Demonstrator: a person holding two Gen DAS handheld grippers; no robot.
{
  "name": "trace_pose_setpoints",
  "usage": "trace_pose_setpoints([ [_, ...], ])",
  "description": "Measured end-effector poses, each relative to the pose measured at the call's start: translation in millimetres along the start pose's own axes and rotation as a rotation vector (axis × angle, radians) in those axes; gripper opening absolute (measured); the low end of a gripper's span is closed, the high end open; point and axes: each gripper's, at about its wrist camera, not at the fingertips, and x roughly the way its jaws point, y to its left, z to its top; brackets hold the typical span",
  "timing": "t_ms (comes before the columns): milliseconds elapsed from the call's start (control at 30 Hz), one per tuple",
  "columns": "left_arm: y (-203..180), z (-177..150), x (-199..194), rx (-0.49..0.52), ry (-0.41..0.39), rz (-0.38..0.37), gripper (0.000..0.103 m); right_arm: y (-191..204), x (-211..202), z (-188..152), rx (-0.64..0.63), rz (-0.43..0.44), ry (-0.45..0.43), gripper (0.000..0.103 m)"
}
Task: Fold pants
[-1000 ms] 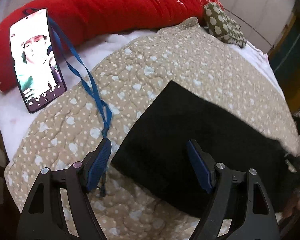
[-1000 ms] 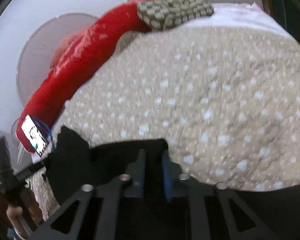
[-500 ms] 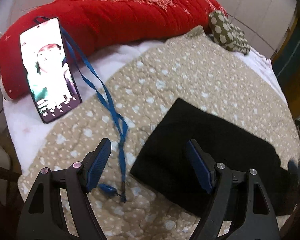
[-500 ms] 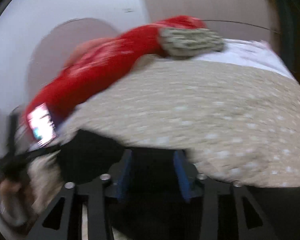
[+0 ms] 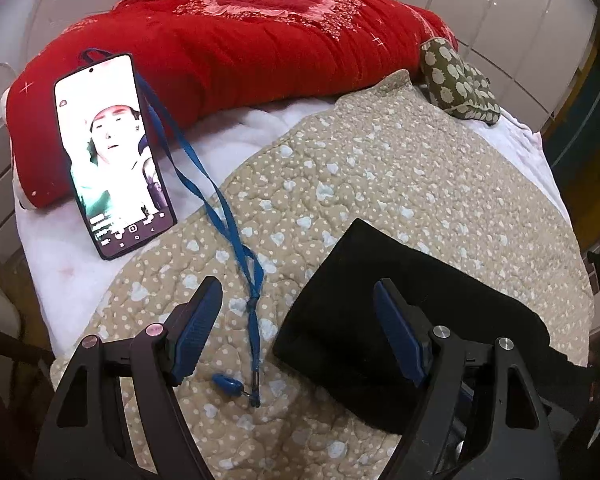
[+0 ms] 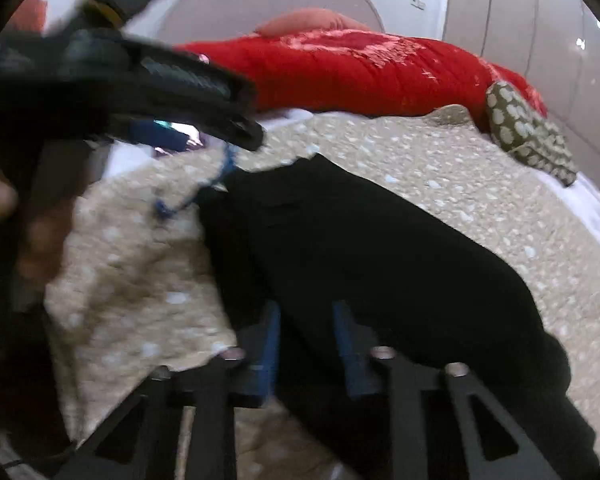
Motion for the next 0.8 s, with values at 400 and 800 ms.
trace_pose_setpoints([
  [400, -22.8, -1.0, -21.2, 0.034, -0.046, -0.041, 0.079, -7.3, -2.0, -11.5, 0.209, 0.228, 0.012, 0.007],
  [800, -90.6, -42.4, 16.1, 0.162, 0.049, -0.096, 0.079, -127.0, -134.3, -127.4, 0.529, -0.195, -0.040, 0.024],
])
